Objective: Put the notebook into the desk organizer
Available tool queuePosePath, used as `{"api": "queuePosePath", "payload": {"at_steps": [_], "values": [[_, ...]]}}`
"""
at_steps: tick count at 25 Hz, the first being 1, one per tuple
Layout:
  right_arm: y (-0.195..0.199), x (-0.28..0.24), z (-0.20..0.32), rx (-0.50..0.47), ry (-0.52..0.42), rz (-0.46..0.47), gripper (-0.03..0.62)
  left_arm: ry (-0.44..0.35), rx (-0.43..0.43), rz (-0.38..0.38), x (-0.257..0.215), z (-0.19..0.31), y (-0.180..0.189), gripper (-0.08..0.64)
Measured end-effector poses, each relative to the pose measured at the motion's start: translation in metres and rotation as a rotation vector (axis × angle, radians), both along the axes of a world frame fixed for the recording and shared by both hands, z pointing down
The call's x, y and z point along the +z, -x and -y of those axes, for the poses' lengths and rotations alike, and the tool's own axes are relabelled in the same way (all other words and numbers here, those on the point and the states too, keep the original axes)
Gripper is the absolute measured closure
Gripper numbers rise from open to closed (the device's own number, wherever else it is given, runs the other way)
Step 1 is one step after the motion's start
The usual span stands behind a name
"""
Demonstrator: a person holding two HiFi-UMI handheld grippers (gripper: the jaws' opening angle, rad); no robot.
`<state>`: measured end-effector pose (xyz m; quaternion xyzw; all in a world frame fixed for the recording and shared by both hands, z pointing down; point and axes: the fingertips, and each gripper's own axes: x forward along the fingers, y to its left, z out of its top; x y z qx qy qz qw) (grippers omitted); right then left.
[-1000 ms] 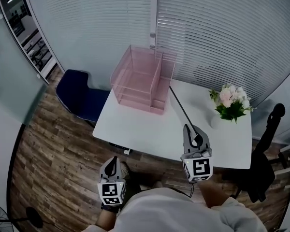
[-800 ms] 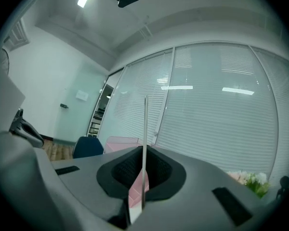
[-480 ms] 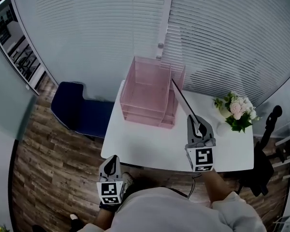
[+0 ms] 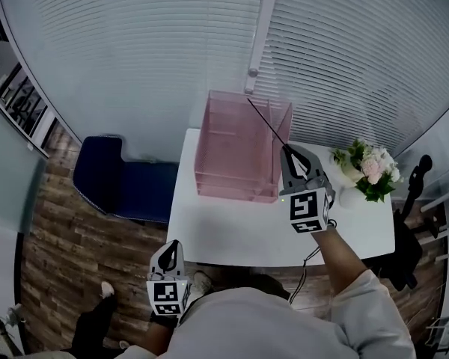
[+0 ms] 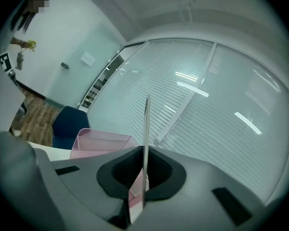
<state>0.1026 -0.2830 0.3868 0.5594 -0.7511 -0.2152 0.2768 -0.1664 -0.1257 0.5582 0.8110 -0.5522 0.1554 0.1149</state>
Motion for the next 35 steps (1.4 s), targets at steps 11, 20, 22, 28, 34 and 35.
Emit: {"api": "queuePosePath", "payload": {"at_steps": [11,20,22,28,34,35], "values": [[0.039,0.056,0.093,-0.084,0.157,-0.433,0.569,-0.011,-0.085,-0.061,0.008,0.007,-0.006,0.552],[0.050,0.111,0.132,-0.104,0.280,-0.802,0.569,0.003,-0.131,-0.087,0.013,0.000,-0.002,0.552],[0.054,0.121,0.134,-0.108,0.290,-0.863,0.569,0.004,-0.139,-0.090,0.014,0.000,0.001,0.552],[0.070,0.145,0.131,-0.126,0.348,-0.947,0.569,0.009,-0.155,-0.094,0.017,0.000,0.013,0.552],[0.078,0.170,0.127,-0.127,0.415,-0.986,0.558,0.013,-0.157,-0.104,0.020,0.001,0.021,0.552],[0.078,0.173,0.128,-0.126,0.426,-0.988,0.555,0.014,-0.157,-0.105,0.020,0.002,0.022,0.552]]}}
